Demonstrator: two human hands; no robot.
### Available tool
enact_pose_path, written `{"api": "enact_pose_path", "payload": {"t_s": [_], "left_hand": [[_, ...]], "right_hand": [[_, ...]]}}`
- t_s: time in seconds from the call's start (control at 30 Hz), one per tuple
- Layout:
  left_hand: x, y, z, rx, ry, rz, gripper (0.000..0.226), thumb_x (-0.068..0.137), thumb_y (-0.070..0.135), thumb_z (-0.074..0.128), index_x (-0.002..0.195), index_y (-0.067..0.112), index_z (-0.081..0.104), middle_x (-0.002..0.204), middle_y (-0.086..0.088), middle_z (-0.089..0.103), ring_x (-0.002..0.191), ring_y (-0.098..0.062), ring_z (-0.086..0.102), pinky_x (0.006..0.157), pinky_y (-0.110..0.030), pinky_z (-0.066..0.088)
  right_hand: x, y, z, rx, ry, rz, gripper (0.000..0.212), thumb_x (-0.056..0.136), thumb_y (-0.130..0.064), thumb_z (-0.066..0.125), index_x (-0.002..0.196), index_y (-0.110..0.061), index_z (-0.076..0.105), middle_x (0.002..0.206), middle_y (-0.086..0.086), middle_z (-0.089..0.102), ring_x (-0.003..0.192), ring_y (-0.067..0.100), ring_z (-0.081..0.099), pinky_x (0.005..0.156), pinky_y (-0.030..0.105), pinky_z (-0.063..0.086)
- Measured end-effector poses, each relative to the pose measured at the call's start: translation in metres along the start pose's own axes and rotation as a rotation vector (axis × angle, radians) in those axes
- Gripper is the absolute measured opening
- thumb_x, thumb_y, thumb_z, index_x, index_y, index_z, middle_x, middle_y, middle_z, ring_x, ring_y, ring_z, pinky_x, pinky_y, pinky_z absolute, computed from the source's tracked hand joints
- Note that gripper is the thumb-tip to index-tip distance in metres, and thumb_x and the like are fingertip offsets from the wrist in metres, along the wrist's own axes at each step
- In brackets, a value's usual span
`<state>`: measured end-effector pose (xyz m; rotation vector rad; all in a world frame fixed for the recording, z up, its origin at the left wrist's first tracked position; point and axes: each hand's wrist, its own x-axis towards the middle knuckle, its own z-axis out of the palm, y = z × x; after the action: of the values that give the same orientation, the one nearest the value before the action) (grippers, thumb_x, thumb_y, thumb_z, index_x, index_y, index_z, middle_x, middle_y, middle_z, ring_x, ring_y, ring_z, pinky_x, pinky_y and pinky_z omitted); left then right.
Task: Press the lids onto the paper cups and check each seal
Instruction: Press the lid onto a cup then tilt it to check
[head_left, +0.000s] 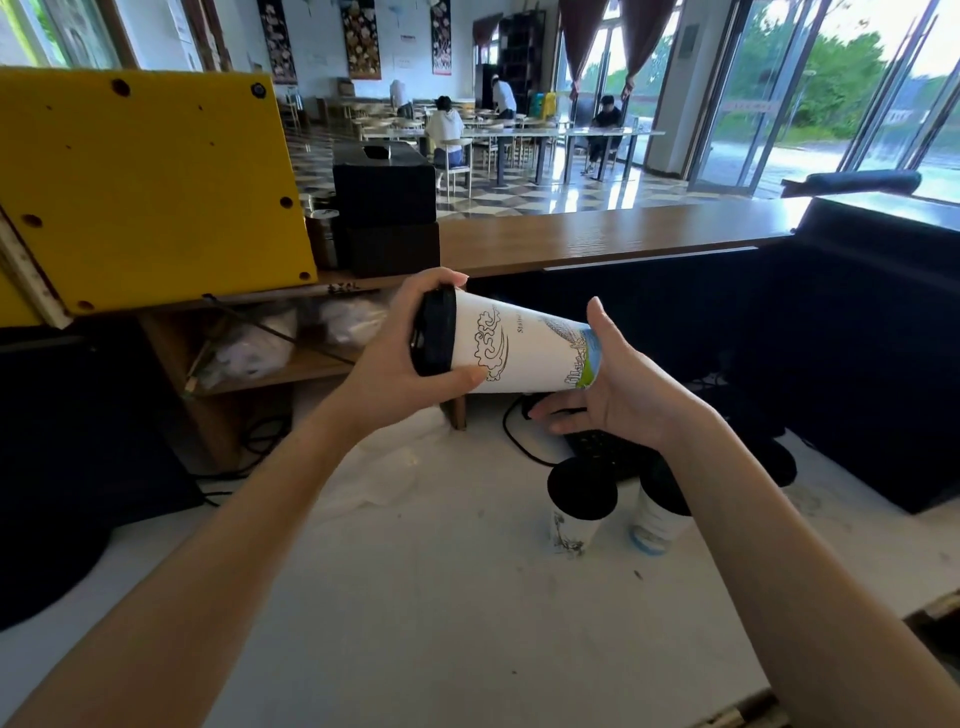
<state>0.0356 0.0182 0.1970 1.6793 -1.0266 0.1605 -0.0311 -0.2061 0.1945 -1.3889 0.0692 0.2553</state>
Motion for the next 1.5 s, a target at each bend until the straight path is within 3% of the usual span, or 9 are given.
{"api": "enact_pose_path", "payload": {"t_s": [0.1, 0.27, 0.4, 0.53, 0.73, 1.0, 1.17, 1.37, 1.5], "left_hand": [[-0.001, -0.009, -0.001, 0.093, -0.060, 0.040, 0.077, 0.069, 0.026, 0.076, 0.132, 0.026, 0.032, 0.134, 0.006, 0.035, 0.124, -0.009, 0.040, 0.091, -0.022, 0.049], [-0.002, -0.019, -0.006, -0.082, -0.128, -0.191, 0.084, 0.077, 0.038, 0.070, 0.138, 0.055, 0.015, 0.141, 0.028, 0.024, 0.124, 0.007, 0.041, 0.078, -0.013, 0.052], [0.004, -0.019, -0.008, -0.590, -0.120, -0.614, 0.076, 0.074, 0.074, 0.041, 0.141, 0.038, 0.031, 0.148, -0.011, 0.033, 0.127, -0.035, 0.047, 0.071, -0.044, 0.058], [0.009, -0.022, -0.011, -0.750, -0.149, -0.748, 0.082, 0.058, 0.076, 0.055, 0.126, 0.030, 0.055, 0.130, -0.011, 0.059, 0.112, -0.035, 0.060, 0.069, -0.049, 0.055], [0.010, -0.018, 0.000, -0.659, -0.052, -0.720, 0.051, 0.055, 0.035, 0.077, 0.104, 0.027, 0.062, 0.109, -0.008, 0.064, 0.095, -0.026, 0.065, 0.060, -0.037, 0.056], [0.001, -0.010, 0.004, -0.242, 0.007, -0.323, 0.047, 0.069, 0.027, 0.067, 0.105, 0.048, 0.045, 0.119, 0.008, 0.045, 0.108, -0.016, 0.053, 0.060, -0.022, 0.055], [-0.004, -0.016, -0.005, -0.109, -0.106, -0.165, 0.068, 0.067, 0.034, 0.073, 0.122, 0.049, 0.038, 0.127, 0.019, 0.039, 0.118, -0.007, 0.047, 0.069, -0.021, 0.055], [0.005, -0.026, -0.010, -0.529, -0.087, -0.663, 0.063, 0.066, 0.059, 0.068, 0.123, 0.050, 0.041, 0.129, 0.002, 0.048, 0.112, -0.028, 0.056, 0.075, -0.048, 0.056], [0.006, -0.031, -0.012, -0.430, -0.130, -0.645, 0.047, 0.070, 0.036, 0.074, 0.112, 0.035, 0.052, 0.119, -0.007, 0.056, 0.097, -0.027, 0.065, 0.063, -0.039, 0.057]], "right_hand": [[0.000, 0.001, 0.002, -0.007, 0.006, -0.054, 0.070, 0.071, -0.066, 0.050, 0.121, -0.019, 0.055, 0.076, 0.006, 0.067, 0.061, 0.020, 0.067, 0.052, 0.028, 0.055], [0.000, 0.012, -0.001, 0.021, 0.097, -0.286, 0.050, 0.078, -0.036, 0.066, 0.119, -0.011, 0.048, 0.103, 0.005, 0.064, 0.087, 0.016, 0.070, 0.068, 0.035, 0.058], [-0.002, 0.014, -0.003, -0.018, 0.026, -0.403, 0.047, 0.080, -0.014, 0.069, 0.121, -0.016, 0.046, 0.108, 0.006, 0.064, 0.102, 0.023, 0.066, 0.081, 0.039, 0.056], [-0.003, 0.014, -0.002, -0.204, 0.022, -0.496, 0.057, 0.076, 0.005, 0.069, 0.122, -0.018, 0.044, 0.100, -0.010, 0.067, 0.098, 0.014, 0.064, 0.081, 0.031, 0.056], [-0.002, 0.016, -0.005, -0.261, -0.029, -0.424, 0.065, 0.073, 0.005, 0.071, 0.125, -0.022, 0.040, 0.117, 0.001, 0.055, 0.102, 0.017, 0.060, 0.082, 0.035, 0.056], [0.010, 0.011, -0.005, -0.125, 0.079, -0.094, 0.070, 0.069, -0.073, 0.046, 0.119, -0.026, 0.059, 0.104, 0.009, 0.072, 0.091, 0.027, 0.070, 0.072, 0.040, 0.059], [0.013, 0.018, -0.001, 0.047, 0.017, -0.230, 0.051, 0.081, -0.041, 0.062, 0.124, -0.015, 0.052, 0.099, 0.004, 0.070, 0.090, 0.024, 0.069, 0.069, 0.036, 0.058], [0.012, 0.018, -0.001, 0.046, -0.063, -0.345, 0.060, 0.073, 0.001, 0.067, 0.126, -0.015, 0.043, 0.110, 0.007, 0.062, 0.101, 0.025, 0.064, 0.081, 0.038, 0.057], [0.011, 0.015, -0.002, -0.008, -0.087, -0.378, 0.065, 0.069, 0.008, 0.066, 0.124, -0.019, 0.044, 0.104, 0.001, 0.063, 0.100, 0.021, 0.063, 0.087, 0.038, 0.055]]}}
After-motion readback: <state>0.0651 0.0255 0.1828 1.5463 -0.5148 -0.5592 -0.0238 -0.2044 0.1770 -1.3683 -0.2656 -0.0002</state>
